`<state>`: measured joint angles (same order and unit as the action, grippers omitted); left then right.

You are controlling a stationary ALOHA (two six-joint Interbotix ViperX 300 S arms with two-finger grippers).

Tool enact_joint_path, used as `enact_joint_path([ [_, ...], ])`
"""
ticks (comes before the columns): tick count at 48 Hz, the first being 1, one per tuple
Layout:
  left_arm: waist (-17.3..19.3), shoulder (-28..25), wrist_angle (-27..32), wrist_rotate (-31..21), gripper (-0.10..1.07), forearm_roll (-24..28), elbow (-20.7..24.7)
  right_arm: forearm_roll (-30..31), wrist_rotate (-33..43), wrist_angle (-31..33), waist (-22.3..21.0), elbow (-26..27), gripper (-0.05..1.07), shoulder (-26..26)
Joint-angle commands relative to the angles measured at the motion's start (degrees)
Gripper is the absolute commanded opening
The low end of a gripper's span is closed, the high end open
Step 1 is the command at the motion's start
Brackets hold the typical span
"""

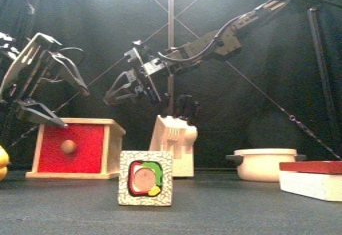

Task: Grab drawer handle

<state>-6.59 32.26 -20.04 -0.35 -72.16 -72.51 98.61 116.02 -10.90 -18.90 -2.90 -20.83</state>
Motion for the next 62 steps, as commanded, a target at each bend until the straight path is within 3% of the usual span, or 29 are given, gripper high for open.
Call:
enact_joint_path([
  [1, 0.5, 0.3, 3.2, 0.2, 1.02, -0.4, 1.7, 0.0, -0.1, 0.0, -0.7, 0.7, 0.55, 1.5],
  [10, 1.0, 0.3, 12.0, 0.5, 1.0, 2.2, 4.5, 0.0, -0.1, 0.0, -1.0, -0.1, 0.55, 1.8],
  [29, 4.7, 1.0, 33.4, 0.4, 0.97, 19.3, 12.4, 0.0, -0.1, 0.0, -1.9, -1.6, 0.55, 2.5],
  [40, 7.2, 2.1, 41.6, -1.3, 0.97, 26.5, 15.4, 0.0, -0.1, 0.0, -2.2, -2.7, 0.55, 3.3],
  [47, 10.9, 2.5, 49.6, -6.9, 0.97, 33.0, 17.1, -0.2, -0.1, 0.0, -2.2, -2.9, 0.55, 3.3],
  [51, 12.8, 2.5, 54.4, -12.8, 0.97, 39.8, 18.2, -0.2, -0.1, 0.0, -2.2, -2.8, 0.55, 3.3],
  [62, 11.9, 5.6, 57.1, -37.5, 0.97, 59.8, 18.6, 0.0, -0.1, 0.0, -2.2, -2.8, 0.55, 3.3],
])
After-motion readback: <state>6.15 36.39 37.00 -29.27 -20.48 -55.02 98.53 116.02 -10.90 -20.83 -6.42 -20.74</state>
